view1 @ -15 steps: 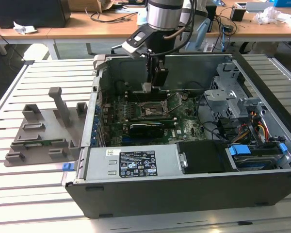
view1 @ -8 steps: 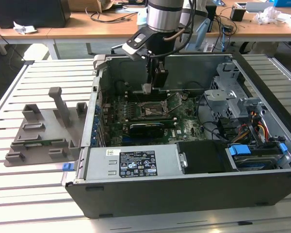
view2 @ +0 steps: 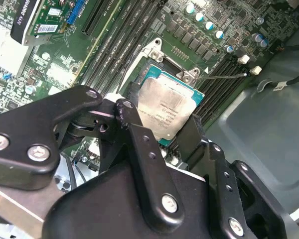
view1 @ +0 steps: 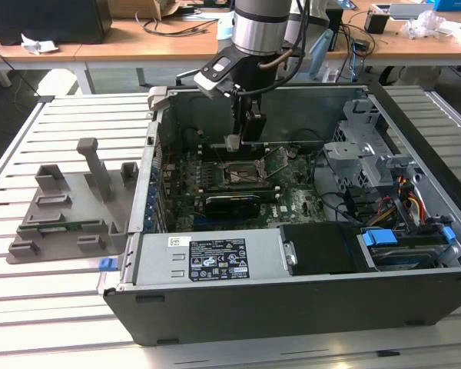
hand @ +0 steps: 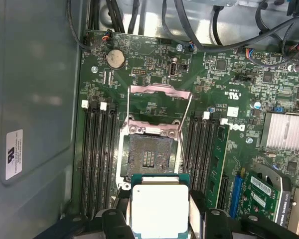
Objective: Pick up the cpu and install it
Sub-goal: 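Place the cpu into insertion slot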
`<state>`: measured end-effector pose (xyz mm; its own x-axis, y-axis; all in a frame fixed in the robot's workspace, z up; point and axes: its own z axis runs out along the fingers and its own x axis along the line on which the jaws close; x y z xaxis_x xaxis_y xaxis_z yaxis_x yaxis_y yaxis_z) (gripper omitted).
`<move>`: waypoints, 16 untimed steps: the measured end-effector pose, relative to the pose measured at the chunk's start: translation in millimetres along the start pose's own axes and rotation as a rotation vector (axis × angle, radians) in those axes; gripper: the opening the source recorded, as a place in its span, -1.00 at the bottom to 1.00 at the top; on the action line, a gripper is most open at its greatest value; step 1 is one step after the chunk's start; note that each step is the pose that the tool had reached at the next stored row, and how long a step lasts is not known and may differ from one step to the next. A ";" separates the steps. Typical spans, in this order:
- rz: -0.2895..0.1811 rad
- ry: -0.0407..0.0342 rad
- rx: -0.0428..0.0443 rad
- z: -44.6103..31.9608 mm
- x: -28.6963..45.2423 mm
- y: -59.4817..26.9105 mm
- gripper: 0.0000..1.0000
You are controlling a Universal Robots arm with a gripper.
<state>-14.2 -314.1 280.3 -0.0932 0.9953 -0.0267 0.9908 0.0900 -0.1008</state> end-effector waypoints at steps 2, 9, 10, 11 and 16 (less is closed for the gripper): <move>0.001 0.0001 0.0000 2.1 0.1 0.2 0.09; 0.035 0.0036 0.0009 13.8 0.7 3.1 0.09; 0.047 0.0046 0.0013 16.6 1.2 5.1 0.09; 0.053 0.0053 0.0015 20.2 2.7 7.0 0.09; 0.070 0.0071 0.0020 33.1 6.8 11.5 0.09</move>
<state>-6.8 -307.4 246.0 -0.0229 0.9994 -0.0267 0.9947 0.0201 -0.1010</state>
